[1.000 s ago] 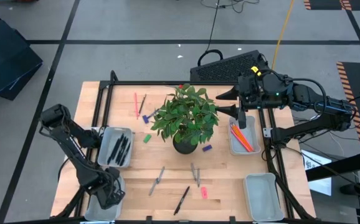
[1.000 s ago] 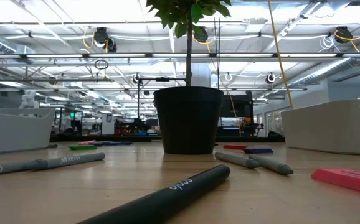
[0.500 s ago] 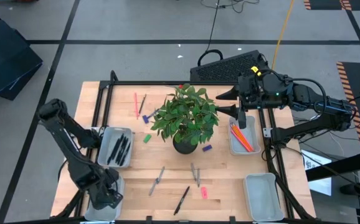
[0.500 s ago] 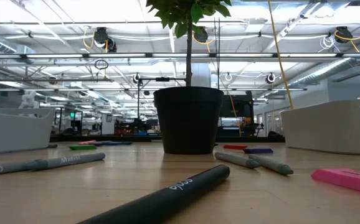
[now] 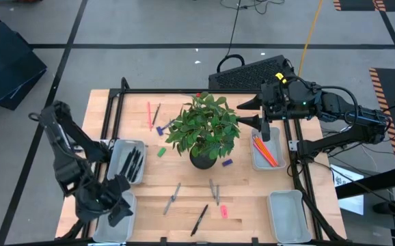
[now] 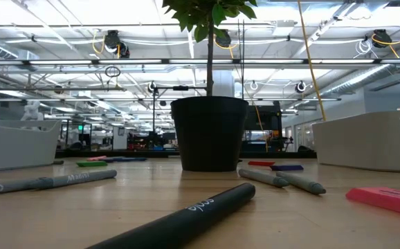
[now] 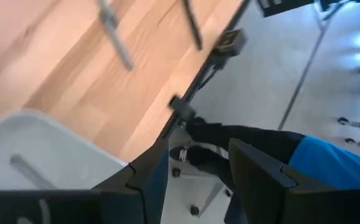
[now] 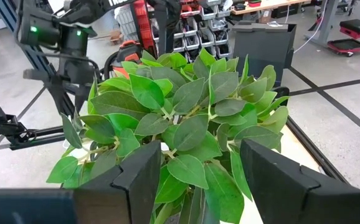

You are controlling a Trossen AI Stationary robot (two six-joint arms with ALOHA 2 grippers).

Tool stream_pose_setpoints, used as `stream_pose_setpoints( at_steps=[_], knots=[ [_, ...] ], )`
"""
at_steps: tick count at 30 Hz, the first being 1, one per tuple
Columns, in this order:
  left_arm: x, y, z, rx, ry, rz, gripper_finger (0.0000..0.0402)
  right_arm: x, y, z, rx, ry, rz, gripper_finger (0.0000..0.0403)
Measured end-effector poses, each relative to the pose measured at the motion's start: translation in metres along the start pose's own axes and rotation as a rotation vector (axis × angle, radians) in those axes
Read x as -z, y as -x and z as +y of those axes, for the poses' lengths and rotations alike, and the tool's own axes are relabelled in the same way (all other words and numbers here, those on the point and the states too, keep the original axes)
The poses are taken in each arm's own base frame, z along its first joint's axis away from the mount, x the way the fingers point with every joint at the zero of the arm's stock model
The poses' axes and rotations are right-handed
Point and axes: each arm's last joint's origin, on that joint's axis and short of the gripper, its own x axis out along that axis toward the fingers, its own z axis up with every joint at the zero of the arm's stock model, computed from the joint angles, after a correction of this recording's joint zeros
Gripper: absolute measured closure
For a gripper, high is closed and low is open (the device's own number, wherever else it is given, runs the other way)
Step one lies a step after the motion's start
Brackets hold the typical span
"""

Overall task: Sort crayons/erasers/pens/pencils in bins
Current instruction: Put the gray crayon into the bottom left gray bin

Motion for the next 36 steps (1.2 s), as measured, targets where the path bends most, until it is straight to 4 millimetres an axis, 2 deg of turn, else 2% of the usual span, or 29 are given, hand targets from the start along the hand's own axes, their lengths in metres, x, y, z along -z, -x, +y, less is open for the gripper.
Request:
stream_pose_setpoints(
  at_steps=[4,11,17,21,26,32,36],
  knots=[
    [-0.01,0.005,0.0,0.026,-0.091,-0.044,0.0231,0.0,0.0,0.0,0.0,0.0,0.0,0.019],
    [-0.027,0.001,-0.011,0.108,-0.26,-0.111,0.0231,0.0,0.0,0.0,0.0,0.0,0.0,0.019],
    [-0.035,-0.017,-0.014,0.063,-0.376,-0.2,0.0231,0.0,0.0,0.0,0.0,0.0,0.0,0.019],
    [-0.033,-0.042,-0.016,-0.011,-0.385,-0.187,0.0231,0.0,0.0,0.0,0.0,0.0,0.0,0.019],
    [-0.036,-0.082,-0.014,-0.126,-0.307,-0.177,0.0231,0.0,0.0,0.0,0.0,0.0,0.0,0.019],
    [-0.054,-0.136,0.0,-0.301,-0.182,-0.188,0.0231,0.0,0.0,0.0,0.0,0.0,0.0,0.019],
    [-0.071,-0.163,0.012,-0.403,-0.126,-0.2,0.0231,0.0,0.0,0.0,0.0,0.0,0.0,0.019]
  ],
)
